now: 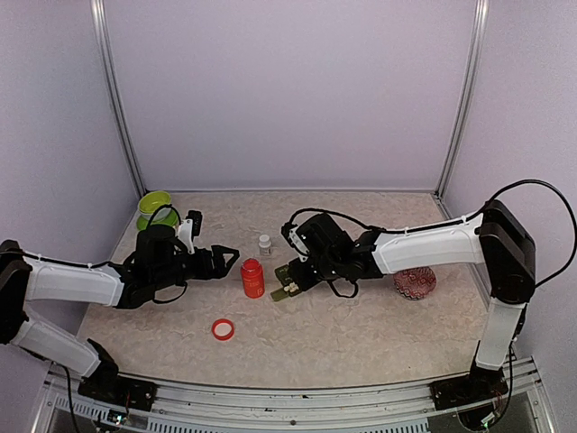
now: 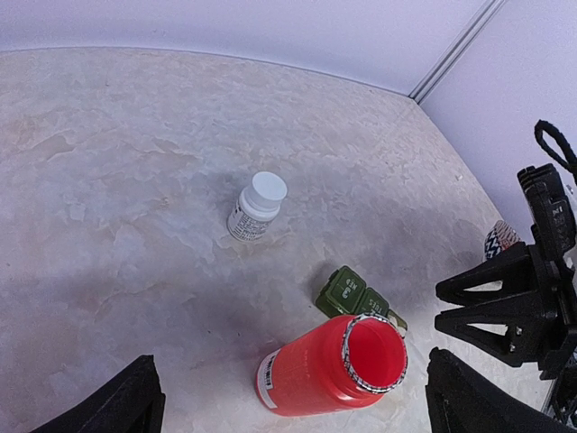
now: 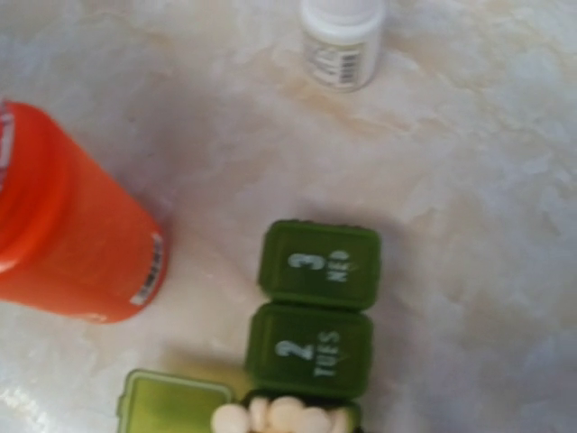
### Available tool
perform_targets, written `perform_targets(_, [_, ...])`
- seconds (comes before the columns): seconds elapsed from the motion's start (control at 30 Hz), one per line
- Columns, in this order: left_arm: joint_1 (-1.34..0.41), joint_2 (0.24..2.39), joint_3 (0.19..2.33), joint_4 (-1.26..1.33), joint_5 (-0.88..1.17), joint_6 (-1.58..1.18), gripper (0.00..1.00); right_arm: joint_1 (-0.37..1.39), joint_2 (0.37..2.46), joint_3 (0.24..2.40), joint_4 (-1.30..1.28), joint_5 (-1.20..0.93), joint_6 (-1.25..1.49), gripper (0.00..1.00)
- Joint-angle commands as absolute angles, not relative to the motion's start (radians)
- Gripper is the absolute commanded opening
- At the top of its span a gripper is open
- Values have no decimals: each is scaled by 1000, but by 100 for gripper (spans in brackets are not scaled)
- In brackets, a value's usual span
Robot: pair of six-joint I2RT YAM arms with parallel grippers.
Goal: Sort the pills into containers
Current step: Pick up the pill from the compartment of the pill container.
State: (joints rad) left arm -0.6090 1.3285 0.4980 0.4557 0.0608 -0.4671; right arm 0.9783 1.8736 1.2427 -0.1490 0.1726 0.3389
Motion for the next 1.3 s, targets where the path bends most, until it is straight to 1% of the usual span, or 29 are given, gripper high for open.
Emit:
perform_targets(0.0, [-604,1324,489,481,68,-468,99,964,1893,1237,-144,151,350,30])
perform_targets(0.67, [-604,1324,489,482,75,-470,99,942,1986,1266,-139,115,344,31])
perform_targets(1.27, [-603,1334,490,486,76,-471,99,935,2008,1289,-152,115,333,26])
